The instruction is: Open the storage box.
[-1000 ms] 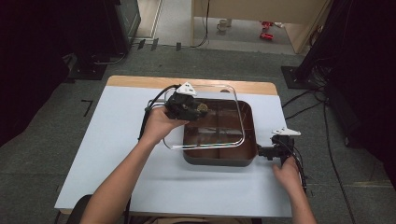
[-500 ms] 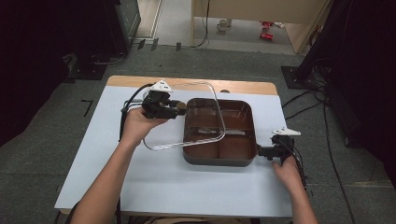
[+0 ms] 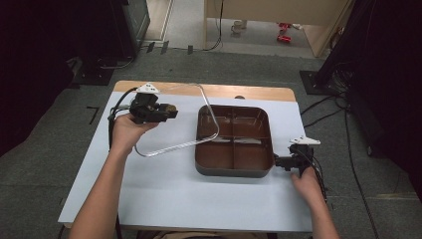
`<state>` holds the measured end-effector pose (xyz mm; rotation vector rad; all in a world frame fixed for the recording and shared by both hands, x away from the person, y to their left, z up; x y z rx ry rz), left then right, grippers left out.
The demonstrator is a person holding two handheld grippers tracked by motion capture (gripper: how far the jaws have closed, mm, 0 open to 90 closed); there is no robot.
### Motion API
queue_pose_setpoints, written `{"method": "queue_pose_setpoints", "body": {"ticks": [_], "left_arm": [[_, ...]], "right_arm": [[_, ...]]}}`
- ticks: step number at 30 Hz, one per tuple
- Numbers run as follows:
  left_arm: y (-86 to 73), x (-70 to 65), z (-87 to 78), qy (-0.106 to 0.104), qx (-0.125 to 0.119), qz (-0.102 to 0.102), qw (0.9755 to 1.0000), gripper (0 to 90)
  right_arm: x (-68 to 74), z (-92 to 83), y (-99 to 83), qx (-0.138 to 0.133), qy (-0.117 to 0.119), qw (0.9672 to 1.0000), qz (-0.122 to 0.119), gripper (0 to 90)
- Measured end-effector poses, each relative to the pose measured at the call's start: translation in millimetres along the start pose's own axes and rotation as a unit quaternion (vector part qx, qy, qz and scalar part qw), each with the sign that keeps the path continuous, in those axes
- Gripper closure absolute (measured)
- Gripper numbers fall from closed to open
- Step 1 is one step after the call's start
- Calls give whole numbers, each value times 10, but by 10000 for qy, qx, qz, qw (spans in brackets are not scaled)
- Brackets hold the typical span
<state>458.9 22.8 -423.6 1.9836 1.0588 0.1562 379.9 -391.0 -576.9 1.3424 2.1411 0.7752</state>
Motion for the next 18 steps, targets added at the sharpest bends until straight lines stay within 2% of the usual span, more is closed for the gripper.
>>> {"method": "queue_pose_setpoints", "body": {"ticks": [5, 6, 7, 8, 10, 11, 12, 13, 14, 15, 17, 18], "left_arm": [[-111, 323, -3, 293, 23, -174, 9994, 590], [-111, 323, -3, 293, 23, -174, 9994, 590], [-165, 442, 0, 370, 75, -310, 9988, 590], [-191, 494, 3, 413, 106, -354, 9985, 590], [-213, 544, 8, 456, 111, -395, 9981, 590], [-258, 640, 15, 530, 123, -473, 9974, 590], [-258, 640, 15, 530, 123, -473, 9974, 590], [-307, 732, 27, 592, 140, -581, 9965, 590], [-307, 732, 27, 592, 140, -581, 9965, 590], [-360, 819, 46, 661, 157, -645, 9956, 590], [-413, 905, 71, 732, 156, -735, 9945, 590], [-413, 905, 71, 732, 156, -735, 9945, 590]], "right_arm": [[0, 0, 0, 0, 0, 10000, 2, 0], [0, 0, 0, 0, 0, 10000, 2, 0], [-2, 1, 1, -6, -1, 10000, -9, 0], [-1, 0, 1, -6, 0, 10000, -8, 0], [-1, 1, 1, -6, 0, 10000, -7, 0], [-1, 1, 1, -7, 0, 10000, -7, 0], [-1, 1, 1, -7, 0, 10000, -7, 0], [-1, 1, 1, -6, 1, 10000, -7, 0], [-1, 1, 1, -6, 1, 10000, -7, 0], [-2, 1, 1, -6, 1, 10000, -8, 0], [-1, 1, 1, -5, 1, 10000, -7, 0], [-1, 1, 1, -5, 1, 10000, -7, 0]]}}
Point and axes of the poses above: each handheld gripper's, and its own axes: z roughly forward along the jaws, y roughly out of its top, x roughly to its left, the point moved 10 cm from there along z, roughly forward along the jaws, and after that the axes turned 11 degrees about -z, right-handed, at the moved point
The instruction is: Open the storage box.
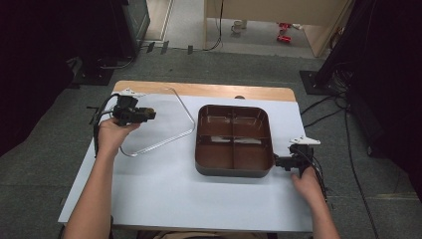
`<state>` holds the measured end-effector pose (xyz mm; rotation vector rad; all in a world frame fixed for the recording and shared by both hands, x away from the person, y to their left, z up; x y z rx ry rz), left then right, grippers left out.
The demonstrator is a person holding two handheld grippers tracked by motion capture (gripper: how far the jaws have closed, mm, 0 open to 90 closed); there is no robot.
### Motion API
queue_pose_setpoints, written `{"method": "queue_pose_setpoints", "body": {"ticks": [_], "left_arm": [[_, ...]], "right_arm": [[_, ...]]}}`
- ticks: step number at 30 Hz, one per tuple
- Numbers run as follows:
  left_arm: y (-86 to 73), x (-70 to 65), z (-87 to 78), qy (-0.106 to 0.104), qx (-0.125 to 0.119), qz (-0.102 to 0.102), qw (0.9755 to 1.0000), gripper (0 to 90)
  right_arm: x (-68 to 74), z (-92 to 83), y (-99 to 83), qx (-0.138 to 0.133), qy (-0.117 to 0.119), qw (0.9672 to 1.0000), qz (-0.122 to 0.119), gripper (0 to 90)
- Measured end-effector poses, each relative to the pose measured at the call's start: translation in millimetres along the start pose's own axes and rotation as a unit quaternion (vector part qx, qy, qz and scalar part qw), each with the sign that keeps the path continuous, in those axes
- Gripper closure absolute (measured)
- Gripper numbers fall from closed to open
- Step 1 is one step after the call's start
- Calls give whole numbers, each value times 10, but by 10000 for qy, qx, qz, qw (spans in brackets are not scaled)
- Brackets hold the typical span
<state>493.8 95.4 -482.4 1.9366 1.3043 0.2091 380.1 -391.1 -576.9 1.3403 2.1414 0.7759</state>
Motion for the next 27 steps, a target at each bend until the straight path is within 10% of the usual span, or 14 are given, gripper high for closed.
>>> {"method": "queue_pose_setpoints", "body": {"ticks": [12, 27], "left_arm": [[-264, 393, 238, 377, 271, -430, 9980, 589], [-367, 417, 369, 659, 485, -182, 9965, 586]], "right_arm": [[0, 0, 0, -1, 1, 10000, -2, 0], [0, 0, 0, 0, 0, 10000, 0, 0]]}}
Point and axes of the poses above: each handheld gripper's, and its own axes: z roughly forward along the jaws, y roughly out of its top, x roughly to its left, the point moved 10 cm from there along z, roughly forward along the jaws, and after that the axes turned 11 degrees about -z, right-handed, at the moved point
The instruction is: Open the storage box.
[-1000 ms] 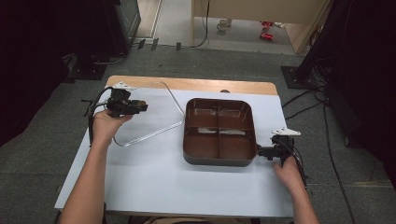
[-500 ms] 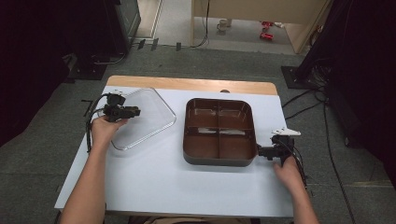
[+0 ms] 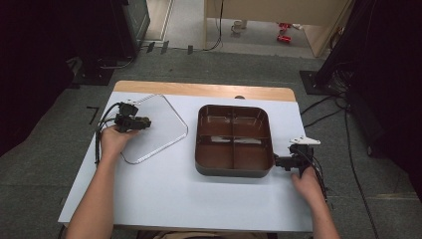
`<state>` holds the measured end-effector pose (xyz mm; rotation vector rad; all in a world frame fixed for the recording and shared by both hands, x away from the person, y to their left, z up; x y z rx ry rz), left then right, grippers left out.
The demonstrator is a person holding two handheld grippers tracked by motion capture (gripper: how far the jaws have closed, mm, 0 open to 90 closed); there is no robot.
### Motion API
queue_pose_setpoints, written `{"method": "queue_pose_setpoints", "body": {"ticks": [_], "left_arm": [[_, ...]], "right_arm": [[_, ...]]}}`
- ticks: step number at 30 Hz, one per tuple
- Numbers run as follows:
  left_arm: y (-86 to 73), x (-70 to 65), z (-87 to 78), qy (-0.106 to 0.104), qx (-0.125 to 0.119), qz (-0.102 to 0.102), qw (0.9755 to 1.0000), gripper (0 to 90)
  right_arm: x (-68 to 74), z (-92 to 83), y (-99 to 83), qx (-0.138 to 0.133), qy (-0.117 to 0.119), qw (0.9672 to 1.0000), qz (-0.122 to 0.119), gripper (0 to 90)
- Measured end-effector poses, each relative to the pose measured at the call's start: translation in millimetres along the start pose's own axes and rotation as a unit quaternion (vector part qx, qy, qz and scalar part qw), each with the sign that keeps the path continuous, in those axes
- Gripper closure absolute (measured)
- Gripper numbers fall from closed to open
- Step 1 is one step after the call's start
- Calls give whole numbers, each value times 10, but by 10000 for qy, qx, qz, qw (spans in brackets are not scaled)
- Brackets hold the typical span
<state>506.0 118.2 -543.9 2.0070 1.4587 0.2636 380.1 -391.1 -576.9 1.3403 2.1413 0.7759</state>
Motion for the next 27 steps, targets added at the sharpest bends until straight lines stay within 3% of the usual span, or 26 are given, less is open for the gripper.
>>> {"method": "queue_pose_setpoints", "body": {"ticks": [2, 6, 9, 15, 19, 27], "left_arm": [[1, -3, -2, 27, 0, 13, 10000, 579], [52, -48, -52, -172, -163, -75, 9997, 501], [61, -65, -88, -183, -157, -32, 9997, 455], [186, -111, -251, -265, -509, -108, 9983, 428], [251, -234, -400, -589, -606, -225, 9962, 392], [306, -479, -581, -800, -804, 38, 9935, 349]], "right_arm": [[0, 0, 0, 0, 1, 10000, 2, 0], [0, 0, 0, 0, -1, 10000, -1, 0], [0, 0, 0, -1, -1, 10000, -1, 0], [0, 0, 0, -1, -1, 10000, -1, 0], [0, 0, 0, -2, -2, 10000, -2, 0], [0, 0, 0, -2, -2, 10000, -2, 0]]}}
Point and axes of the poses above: each handheld gripper's, and its own axes: z roughly forward along the jaws, y roughly out of its top, x roughly to its left, the point moved 10 cm from there along z, roughly forward along the jaws, and after that the axes turned 11 degrees about -z, right-handed, at the moved point
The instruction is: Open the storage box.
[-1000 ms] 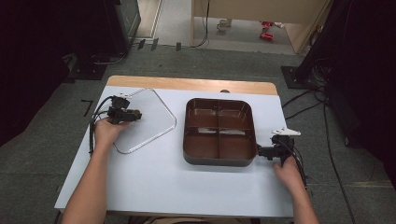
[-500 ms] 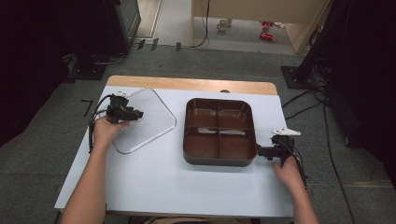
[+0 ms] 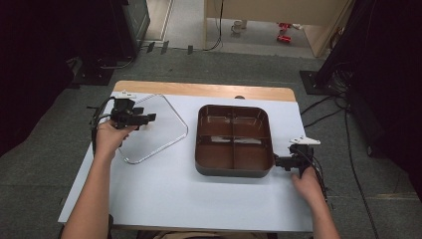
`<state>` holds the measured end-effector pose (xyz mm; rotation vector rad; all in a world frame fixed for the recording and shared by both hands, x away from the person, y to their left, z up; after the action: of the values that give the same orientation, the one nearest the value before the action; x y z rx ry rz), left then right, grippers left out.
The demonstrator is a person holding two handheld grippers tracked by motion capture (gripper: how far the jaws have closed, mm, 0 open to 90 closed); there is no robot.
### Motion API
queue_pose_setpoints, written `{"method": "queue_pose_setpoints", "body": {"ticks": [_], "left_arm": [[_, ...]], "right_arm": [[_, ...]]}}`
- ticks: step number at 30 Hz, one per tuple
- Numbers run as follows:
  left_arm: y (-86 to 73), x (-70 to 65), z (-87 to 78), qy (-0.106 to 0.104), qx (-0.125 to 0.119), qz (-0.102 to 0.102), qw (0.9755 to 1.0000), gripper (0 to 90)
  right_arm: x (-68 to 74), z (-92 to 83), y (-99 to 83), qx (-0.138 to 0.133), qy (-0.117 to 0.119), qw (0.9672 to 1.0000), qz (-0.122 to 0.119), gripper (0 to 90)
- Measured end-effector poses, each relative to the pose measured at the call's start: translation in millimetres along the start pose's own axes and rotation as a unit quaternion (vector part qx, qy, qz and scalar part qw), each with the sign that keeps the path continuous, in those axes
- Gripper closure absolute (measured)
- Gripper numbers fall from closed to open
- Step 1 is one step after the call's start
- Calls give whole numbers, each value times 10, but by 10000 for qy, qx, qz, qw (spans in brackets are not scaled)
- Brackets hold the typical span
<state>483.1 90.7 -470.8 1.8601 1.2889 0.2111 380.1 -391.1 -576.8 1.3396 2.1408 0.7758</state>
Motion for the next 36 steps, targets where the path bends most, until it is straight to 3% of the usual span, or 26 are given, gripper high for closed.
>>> {"method": "queue_pose_setpoints", "body": {"ticks": [2, 4, 7, 13, 19, 24, 29, 34, 36], "left_arm": [[11, -125, -29, -144, 4, 90, 9999, 322], [10, -156, -34, -171, 8, 123, 9998, 308], [-24, -340, -55, -393, 45, 358, 9986, 291], [-132, -544, -26, -538, 91, 594, 9967, 267], [-266, -633, 63, -459, 109, 753, 9960, 251], [-439, -769, 168, -586, 239, 861, 9943, 242], [-646, -857, 281, -560, 467, 1078, 9915, 235], [-770, -878, 325, -530, 578, 1088, 9910, 235], [-852, -914, 359, -541, 692, 1160, 9894, 235]], "right_arm": [[0, 0, 0, 1, 1, 10000, 1, 0], [0, 0, 0, 1, 0, 10000, 2, 0], [0, 0, 0, 2, 2, 10000, 1, 0], [-1, 0, 0, 4, 6, 10000, -1, 0], [-1, 0, 0, 5, 6, 10000, 0, 0], [0, 0, 0, 4, 8, 10000, 1, 0], [0, 0, 0, 4, 7, 10000, 0, 0], [0, 0, 0, 4, 7, 10000, 1, 0], [0, 1, 0, 5, 8, 10000, 3, 0]]}}
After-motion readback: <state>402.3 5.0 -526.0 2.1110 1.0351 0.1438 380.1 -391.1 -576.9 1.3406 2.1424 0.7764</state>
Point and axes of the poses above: each handheld gripper's, and its own axes: z roughly forward along the jaws, y roughly out of its top, x roughly to its left, the point moved 10 cm from there along z, roughly forward along the jaws, and after that the axes turned 11 degrees about -z, right-handed, at the moved point
